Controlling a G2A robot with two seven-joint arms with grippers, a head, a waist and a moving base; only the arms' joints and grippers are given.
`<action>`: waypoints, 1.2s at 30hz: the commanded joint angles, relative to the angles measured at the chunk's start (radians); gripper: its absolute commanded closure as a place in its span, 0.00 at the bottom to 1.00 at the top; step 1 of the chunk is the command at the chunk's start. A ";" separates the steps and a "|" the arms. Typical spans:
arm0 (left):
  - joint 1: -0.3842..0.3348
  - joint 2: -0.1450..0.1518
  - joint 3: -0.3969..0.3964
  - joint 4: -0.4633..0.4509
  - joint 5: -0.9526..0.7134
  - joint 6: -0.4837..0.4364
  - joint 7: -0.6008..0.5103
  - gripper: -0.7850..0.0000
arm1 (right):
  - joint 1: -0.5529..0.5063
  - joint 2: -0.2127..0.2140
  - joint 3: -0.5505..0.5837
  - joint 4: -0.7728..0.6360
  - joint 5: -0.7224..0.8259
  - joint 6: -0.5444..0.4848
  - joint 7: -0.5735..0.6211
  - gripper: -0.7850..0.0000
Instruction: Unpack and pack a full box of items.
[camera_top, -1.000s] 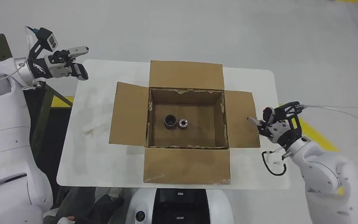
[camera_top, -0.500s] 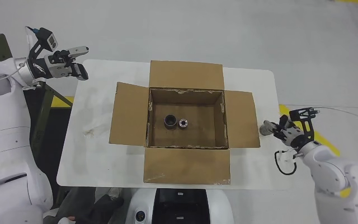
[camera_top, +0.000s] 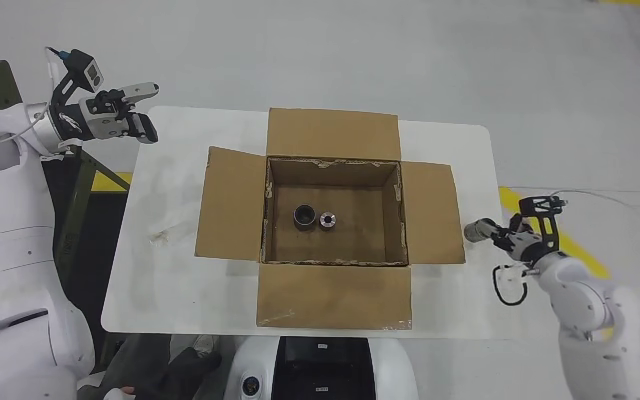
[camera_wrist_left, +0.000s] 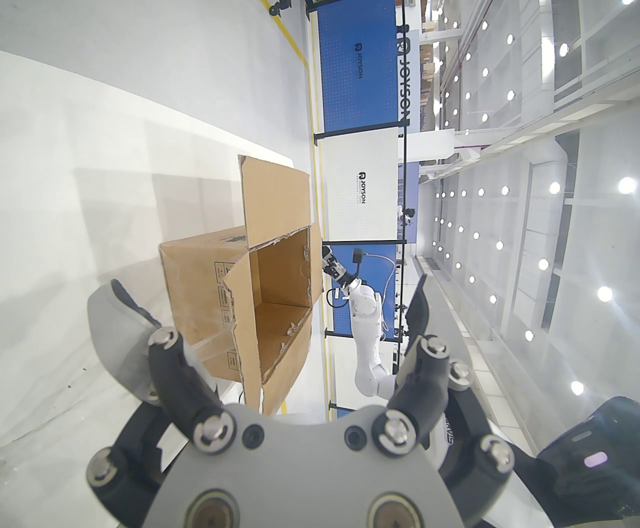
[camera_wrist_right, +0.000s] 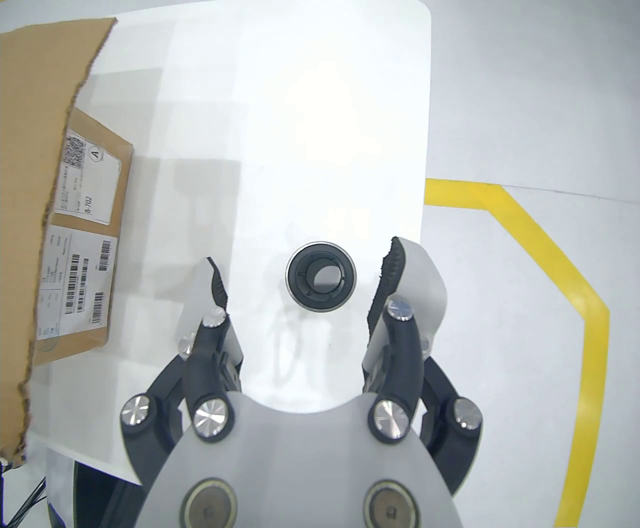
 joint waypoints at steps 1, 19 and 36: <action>0.000 0.000 0.000 0.000 0.000 0.000 0.000 0.00 | 0.009 0.000 -0.010 0.015 -0.005 0.005 0.000 0.22; 0.000 0.000 0.000 0.000 0.000 0.000 0.000 0.00 | 0.069 0.002 -0.072 0.124 -0.028 0.041 -0.005 0.32; 0.000 0.000 0.000 0.000 0.000 0.000 0.000 0.00 | 0.094 0.002 -0.119 0.143 -0.071 0.087 -0.004 0.40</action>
